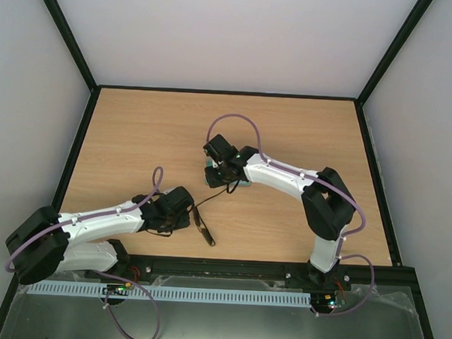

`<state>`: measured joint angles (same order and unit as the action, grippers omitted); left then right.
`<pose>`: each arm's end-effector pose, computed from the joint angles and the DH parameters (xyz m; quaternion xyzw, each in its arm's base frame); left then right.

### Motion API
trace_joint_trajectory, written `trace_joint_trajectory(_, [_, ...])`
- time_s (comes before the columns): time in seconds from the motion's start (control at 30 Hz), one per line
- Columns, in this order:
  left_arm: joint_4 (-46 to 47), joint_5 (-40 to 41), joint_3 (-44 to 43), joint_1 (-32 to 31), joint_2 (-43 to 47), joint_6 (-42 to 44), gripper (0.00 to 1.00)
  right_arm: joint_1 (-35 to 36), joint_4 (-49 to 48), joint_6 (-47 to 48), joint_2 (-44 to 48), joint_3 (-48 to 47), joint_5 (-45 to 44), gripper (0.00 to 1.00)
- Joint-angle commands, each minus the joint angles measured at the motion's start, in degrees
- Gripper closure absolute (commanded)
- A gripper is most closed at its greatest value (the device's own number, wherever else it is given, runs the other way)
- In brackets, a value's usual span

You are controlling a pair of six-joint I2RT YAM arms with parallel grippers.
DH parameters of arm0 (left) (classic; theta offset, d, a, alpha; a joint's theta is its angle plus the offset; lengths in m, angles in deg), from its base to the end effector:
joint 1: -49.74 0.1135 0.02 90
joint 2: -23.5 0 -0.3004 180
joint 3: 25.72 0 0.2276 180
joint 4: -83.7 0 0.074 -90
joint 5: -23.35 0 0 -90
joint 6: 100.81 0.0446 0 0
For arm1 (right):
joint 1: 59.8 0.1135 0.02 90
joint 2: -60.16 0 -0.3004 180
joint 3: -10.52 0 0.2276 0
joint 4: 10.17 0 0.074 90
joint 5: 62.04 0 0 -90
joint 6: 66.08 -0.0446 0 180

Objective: Organize the sunglasses
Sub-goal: Fold the sunglasses at the center of the board.

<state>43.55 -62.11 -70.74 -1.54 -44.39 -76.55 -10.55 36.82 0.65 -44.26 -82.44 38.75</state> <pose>0.1093 -0.1307 0.1978 -0.1315 0.9628 -0.1786 0.1546 0.2414 0.2930 0.2588 -0.2403 0.9278 0.2330 0.1647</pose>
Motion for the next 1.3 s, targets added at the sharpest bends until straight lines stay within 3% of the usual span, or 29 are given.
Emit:
trace_joint_trajectory(0.0, [-1.4,0.4,0.6,0.4,0.0,0.4,0.7,0.0,1.7,0.8,-1.5,-2.3,0.5,0.76])
trace_joint_trajectory(0.9, [1.0,-0.9,0.7,0.2,-1.4,0.6,0.7,3.7,-0.7,1.3,-8.1,0.5,-6.9,0.77])
trace_joint_trajectory(1.27, [3.4,-1.3,0.7,-3.7,-4.1,-2.2,0.71,3.7,-1.7,1.3,-7.8,3.2,-10.0,0.77])
